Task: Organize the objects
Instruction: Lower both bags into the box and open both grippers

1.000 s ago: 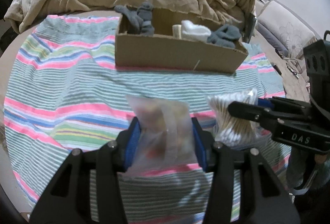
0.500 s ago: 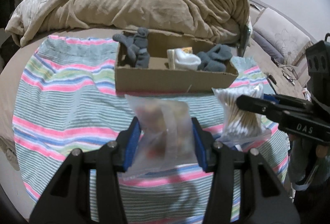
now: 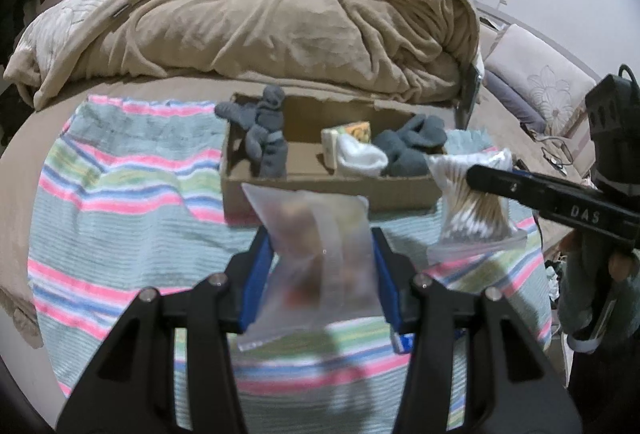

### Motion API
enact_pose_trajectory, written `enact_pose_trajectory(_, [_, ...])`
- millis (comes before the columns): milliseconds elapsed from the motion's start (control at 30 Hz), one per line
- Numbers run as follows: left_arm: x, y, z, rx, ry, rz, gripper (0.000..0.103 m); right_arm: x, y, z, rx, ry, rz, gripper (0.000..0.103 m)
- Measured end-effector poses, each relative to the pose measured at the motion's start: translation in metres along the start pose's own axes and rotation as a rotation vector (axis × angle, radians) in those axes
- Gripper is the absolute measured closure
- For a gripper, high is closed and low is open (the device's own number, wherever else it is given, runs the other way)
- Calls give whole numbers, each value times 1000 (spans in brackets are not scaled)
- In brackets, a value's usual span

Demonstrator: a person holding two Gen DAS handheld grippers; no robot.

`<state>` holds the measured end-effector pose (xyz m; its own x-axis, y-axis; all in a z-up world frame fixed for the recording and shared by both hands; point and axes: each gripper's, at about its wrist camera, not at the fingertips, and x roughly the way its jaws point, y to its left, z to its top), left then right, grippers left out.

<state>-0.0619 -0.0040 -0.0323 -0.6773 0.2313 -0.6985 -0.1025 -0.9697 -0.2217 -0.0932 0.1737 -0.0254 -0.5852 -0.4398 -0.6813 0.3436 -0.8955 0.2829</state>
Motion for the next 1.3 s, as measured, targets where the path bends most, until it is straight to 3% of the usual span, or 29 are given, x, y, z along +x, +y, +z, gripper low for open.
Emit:
enact_pose_trajectory(700, [44, 8, 56, 3, -37, 11, 54, 24, -31, 55, 21, -47, -17, 72])
enact_pose_trajectory(1300, [107, 12, 66, -14, 17, 13, 54, 84, -39, 58, 8, 19, -11, 72])
